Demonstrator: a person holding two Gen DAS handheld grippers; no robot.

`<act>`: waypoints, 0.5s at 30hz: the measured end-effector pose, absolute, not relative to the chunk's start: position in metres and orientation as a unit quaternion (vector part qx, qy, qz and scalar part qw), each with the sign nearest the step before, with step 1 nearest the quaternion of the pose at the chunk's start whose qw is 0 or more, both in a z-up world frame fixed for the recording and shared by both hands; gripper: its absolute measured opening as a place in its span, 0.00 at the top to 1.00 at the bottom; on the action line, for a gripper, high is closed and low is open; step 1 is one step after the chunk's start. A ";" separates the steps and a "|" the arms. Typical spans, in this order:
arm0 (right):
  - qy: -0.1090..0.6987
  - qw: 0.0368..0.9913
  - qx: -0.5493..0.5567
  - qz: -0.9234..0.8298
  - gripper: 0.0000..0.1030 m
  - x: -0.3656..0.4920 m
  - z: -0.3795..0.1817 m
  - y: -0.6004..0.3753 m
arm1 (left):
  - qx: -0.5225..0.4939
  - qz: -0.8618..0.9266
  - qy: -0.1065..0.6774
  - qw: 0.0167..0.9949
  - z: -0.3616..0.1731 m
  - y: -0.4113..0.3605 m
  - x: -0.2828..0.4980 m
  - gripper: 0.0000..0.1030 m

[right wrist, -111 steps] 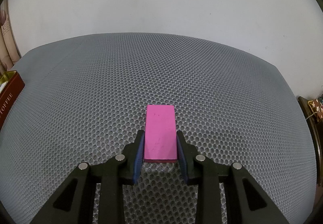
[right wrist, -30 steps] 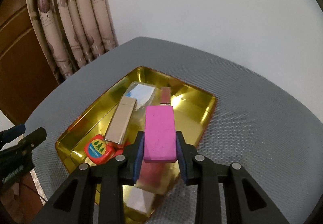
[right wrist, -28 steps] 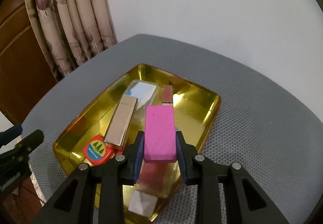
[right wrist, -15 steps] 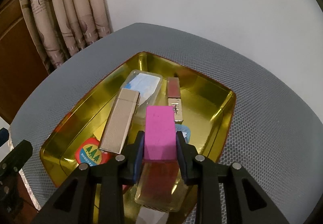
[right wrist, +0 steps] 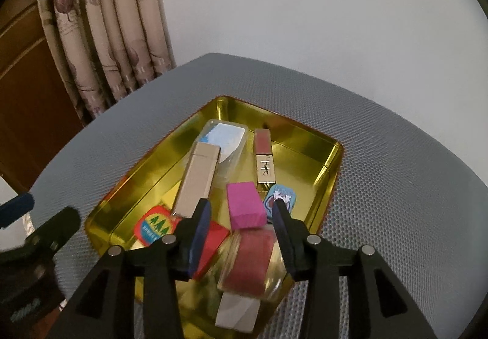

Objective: Organize rigid objects

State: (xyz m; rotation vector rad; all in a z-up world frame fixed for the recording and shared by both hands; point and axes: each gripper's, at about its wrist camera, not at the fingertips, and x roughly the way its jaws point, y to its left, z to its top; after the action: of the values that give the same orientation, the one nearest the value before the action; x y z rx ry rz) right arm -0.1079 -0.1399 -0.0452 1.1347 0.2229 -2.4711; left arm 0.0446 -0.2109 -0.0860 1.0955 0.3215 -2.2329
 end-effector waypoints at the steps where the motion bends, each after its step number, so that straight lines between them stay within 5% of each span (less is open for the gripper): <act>1: 0.081 0.206 0.404 -0.887 0.59 -0.105 -0.044 -0.139 | 0.414 -0.846 0.120 0.313 -0.086 -0.210 0.045 0.23; 15: 0.077 0.208 0.402 -0.888 0.59 -0.093 -0.041 -0.130 | 0.416 -0.843 0.122 0.319 -0.086 -0.210 0.045 0.22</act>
State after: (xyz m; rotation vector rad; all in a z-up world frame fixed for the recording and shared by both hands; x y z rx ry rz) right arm -0.0935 -0.1304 -0.0414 1.1184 0.2141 -2.4729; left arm 0.0449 -0.2104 -0.0856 1.0930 0.3201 -2.2157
